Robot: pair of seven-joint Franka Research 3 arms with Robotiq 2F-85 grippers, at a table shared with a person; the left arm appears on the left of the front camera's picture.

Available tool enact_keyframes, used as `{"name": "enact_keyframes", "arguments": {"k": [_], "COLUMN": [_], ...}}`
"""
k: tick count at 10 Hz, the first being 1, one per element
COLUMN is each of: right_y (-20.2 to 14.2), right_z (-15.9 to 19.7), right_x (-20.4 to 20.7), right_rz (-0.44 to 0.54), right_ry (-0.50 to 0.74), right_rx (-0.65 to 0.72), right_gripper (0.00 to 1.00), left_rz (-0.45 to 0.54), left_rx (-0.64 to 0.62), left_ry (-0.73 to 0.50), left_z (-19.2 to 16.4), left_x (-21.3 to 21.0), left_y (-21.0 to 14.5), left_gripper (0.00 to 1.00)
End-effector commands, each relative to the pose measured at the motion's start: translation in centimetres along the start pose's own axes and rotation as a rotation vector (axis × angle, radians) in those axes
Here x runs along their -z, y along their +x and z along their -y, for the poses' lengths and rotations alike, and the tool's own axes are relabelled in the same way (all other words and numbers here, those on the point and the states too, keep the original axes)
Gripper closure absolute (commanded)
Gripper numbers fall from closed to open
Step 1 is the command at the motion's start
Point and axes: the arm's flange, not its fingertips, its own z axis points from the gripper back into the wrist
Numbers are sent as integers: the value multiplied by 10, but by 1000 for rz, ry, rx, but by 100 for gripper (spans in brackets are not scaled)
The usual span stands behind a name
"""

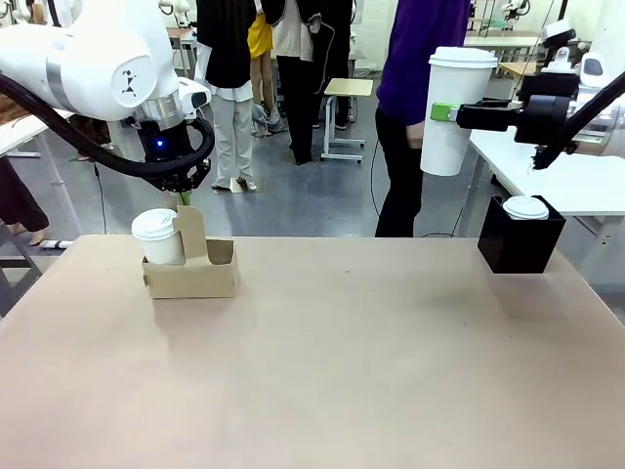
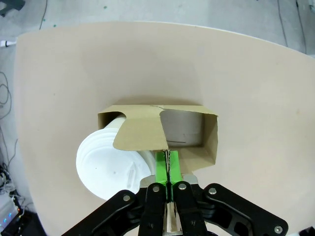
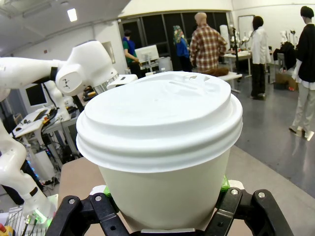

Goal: Pour a drink into a cup and package it in a carrier.
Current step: Position the Cup Carrier in the center of the table.

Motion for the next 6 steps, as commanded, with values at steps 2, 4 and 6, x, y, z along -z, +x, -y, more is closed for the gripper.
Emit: {"name": "enact_keyframes", "arguments": {"k": [2, 4, 6], "right_y": [4, 4, 4], "right_z": [-2, -2, -2], "right_x": [1, 1, 1], "right_rz": [3, 3, 3], "right_ry": [2, 2, 2], "right_rx": [-7, -7, -7], "right_gripper": [20, 20, 20], "left_rz": [1, 5, 9], "left_rx": [-22, -77, -91], "left_ry": [0, -11, -20], "left_z": [3, 22, 55], "left_x": [-15, -48, -76], "left_y": [-6, -22, -47], "left_gripper": [98, 98, 98]}}
